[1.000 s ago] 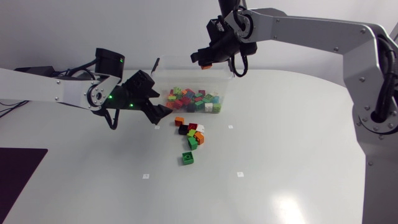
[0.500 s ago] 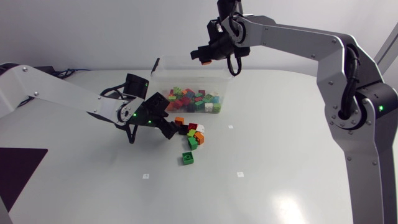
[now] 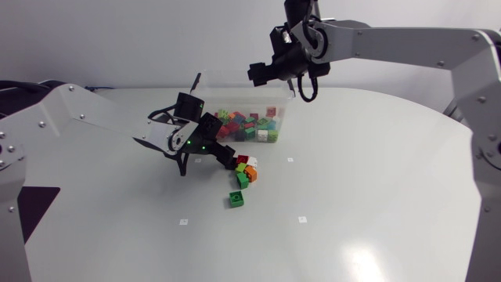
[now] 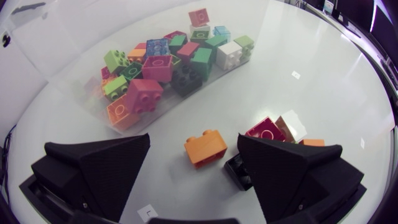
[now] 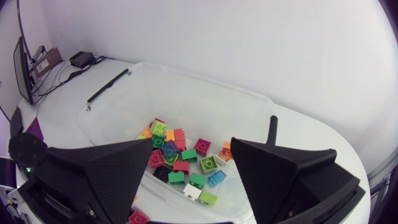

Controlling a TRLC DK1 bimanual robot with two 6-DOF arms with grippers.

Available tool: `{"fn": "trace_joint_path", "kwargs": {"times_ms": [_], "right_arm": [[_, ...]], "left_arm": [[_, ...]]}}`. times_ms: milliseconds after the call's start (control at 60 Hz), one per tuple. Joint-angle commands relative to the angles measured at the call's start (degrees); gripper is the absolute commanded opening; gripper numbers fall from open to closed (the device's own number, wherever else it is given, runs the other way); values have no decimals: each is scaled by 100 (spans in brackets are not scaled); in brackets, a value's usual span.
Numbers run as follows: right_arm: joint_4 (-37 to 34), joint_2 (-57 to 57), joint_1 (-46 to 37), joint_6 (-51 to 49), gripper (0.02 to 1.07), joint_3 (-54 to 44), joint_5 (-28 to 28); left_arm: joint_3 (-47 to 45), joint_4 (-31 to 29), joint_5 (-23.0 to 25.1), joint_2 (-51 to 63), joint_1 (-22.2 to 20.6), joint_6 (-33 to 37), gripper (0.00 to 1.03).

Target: Place the duplo bricks in the container

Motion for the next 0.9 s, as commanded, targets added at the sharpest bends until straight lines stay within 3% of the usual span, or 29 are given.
{"fn": "trace_joint_path", "kwargs": {"times_ms": [0, 250, 517, 733, 883], "right_arm": [[206, -611, 55, 67, 97, -635, 26], [663, -1718, 46, 14, 97, -2234, 26], [901, -2377, 90, 23, 97, -3333, 26], [1032, -2650, 169, 41, 97, -3878, 26], [1032, -2808, 231, 23, 97, -4168, 35]], "left_arm": [[205, 87, -155, 179, -61, -206, 98], [258, 87, -357, 328, -140, -329, 98], [100, 69, -428, 311, -184, -452, 95], [100, -159, -428, 302, -148, -513, 86], [108, -335, -428, 275, -140, -557, 73]]}}
